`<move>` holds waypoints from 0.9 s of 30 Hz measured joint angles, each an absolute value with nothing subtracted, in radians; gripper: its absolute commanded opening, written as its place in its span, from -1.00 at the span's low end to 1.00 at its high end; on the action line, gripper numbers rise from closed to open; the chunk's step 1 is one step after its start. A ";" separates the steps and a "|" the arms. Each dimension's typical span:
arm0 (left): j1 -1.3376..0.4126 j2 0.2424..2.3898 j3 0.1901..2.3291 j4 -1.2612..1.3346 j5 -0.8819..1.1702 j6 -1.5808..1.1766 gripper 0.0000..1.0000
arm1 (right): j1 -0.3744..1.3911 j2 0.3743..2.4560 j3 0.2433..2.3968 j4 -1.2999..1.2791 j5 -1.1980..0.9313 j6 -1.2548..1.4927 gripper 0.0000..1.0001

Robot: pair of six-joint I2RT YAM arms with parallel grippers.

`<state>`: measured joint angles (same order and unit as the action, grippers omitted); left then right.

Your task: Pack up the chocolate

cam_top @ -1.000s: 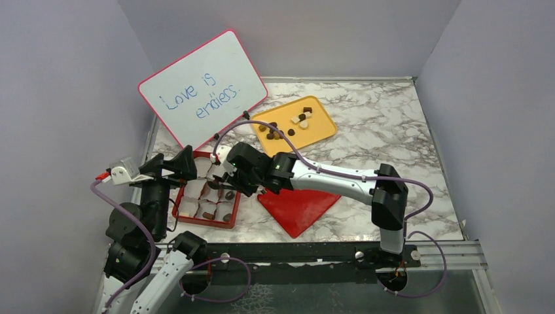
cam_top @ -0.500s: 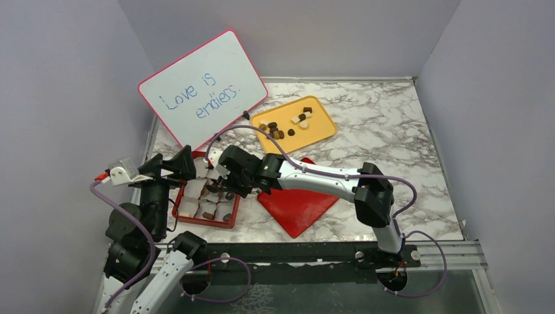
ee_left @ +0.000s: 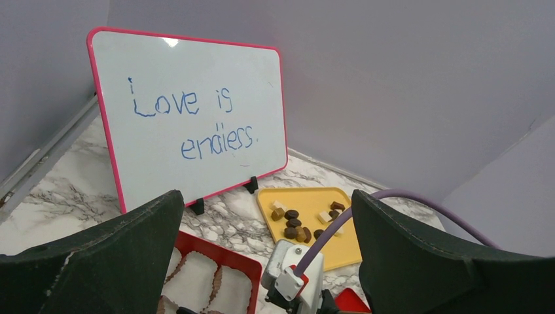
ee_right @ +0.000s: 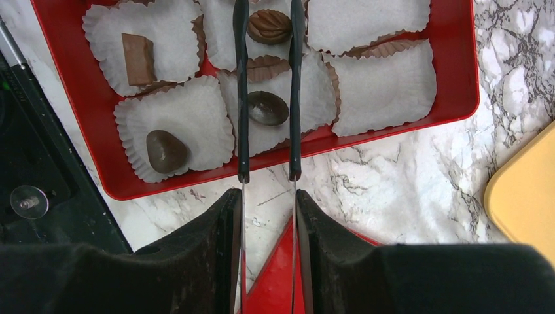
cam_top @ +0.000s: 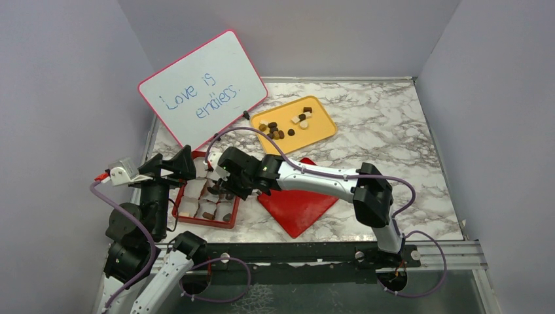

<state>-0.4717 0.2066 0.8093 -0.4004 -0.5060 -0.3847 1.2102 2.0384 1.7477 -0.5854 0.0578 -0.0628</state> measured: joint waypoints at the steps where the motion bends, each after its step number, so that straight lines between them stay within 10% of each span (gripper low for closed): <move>1: -0.472 0.207 0.809 -0.400 -0.506 -0.385 0.98 | 1.211 2.038 1.748 -0.585 0.058 -0.062 -0.23; 27: -0.472 0.223 0.712 -0.395 -0.498 -0.388 0.98 | 1.178 1.738 1.554 -0.568 0.201 -0.035 -0.25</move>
<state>-0.4717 0.2230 0.7120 -0.3946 -0.4984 -0.3882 1.1782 1.7382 1.5539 -0.5678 0.2012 -0.0349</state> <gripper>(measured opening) 0.990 0.382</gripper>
